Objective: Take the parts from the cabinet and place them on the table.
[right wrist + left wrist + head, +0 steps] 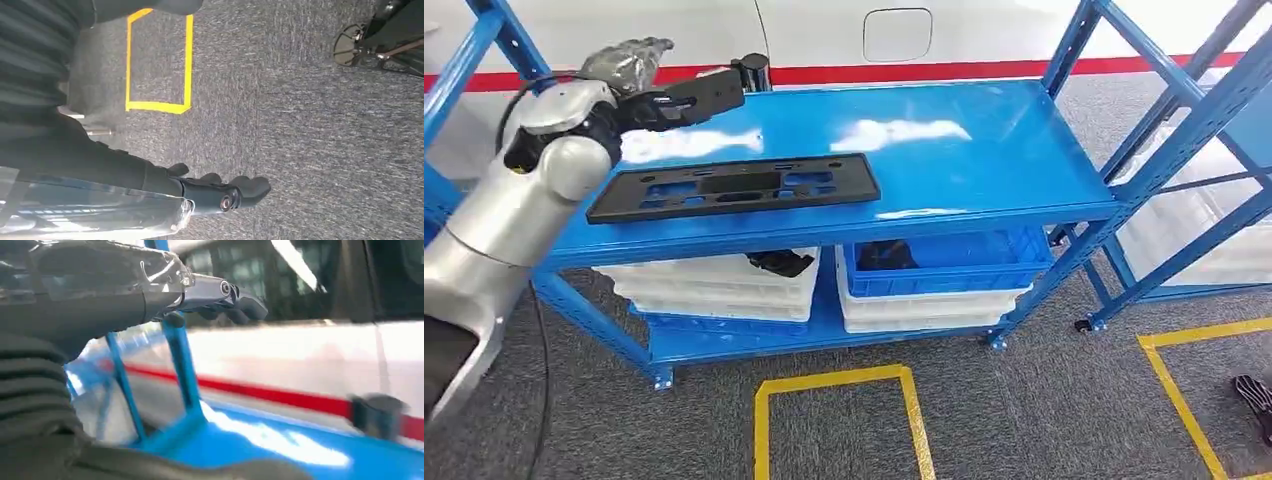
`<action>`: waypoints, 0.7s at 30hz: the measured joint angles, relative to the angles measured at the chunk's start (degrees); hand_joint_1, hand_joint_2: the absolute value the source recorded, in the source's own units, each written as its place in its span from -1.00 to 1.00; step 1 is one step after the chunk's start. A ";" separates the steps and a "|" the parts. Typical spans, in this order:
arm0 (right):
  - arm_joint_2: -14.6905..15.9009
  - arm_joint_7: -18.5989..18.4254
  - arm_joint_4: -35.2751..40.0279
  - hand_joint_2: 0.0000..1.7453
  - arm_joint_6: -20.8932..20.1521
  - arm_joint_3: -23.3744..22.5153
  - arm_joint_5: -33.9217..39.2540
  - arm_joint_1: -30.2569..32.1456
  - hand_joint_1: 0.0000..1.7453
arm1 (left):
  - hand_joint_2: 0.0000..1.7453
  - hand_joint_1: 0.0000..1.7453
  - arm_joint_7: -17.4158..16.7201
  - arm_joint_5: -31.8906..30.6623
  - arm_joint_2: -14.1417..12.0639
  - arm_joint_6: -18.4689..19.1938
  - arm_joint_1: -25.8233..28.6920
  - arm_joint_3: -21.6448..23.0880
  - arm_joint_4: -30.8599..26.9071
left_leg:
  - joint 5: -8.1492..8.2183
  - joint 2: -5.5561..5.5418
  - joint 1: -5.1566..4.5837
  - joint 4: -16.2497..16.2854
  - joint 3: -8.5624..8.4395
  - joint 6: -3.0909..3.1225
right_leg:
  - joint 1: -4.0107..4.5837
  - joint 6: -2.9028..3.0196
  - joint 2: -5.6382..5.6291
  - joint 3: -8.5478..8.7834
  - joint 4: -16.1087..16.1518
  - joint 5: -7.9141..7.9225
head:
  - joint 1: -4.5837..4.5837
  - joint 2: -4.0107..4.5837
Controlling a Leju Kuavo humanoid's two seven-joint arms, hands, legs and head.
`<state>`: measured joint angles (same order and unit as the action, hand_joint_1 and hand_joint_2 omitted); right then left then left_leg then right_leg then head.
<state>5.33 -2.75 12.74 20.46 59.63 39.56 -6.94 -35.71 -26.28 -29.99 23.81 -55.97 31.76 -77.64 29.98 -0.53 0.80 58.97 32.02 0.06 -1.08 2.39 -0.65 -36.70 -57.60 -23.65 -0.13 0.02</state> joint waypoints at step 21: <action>0.63 0.50 0.00 1.00 -0.39 -0.02 -0.39 -0.25 -1.00 | 1.00 -1.00 0.26 8.27 4.55 -18.81 4.47 16.68 -1.84 | 0.79 -0.57 0.26 0.05 -0.03 -0.49 | -0.01 -4.04 -0.04 0.00 0.09 -1.04 | 0.11 0.00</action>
<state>5.97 -2.25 12.74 20.06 59.60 39.17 -7.19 -35.45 -18.01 -25.44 5.01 -51.49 48.44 -79.47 30.77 -1.10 1.05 59.02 31.99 -0.42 -1.10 -1.65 -0.69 -36.70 -57.51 -24.69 -0.02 0.02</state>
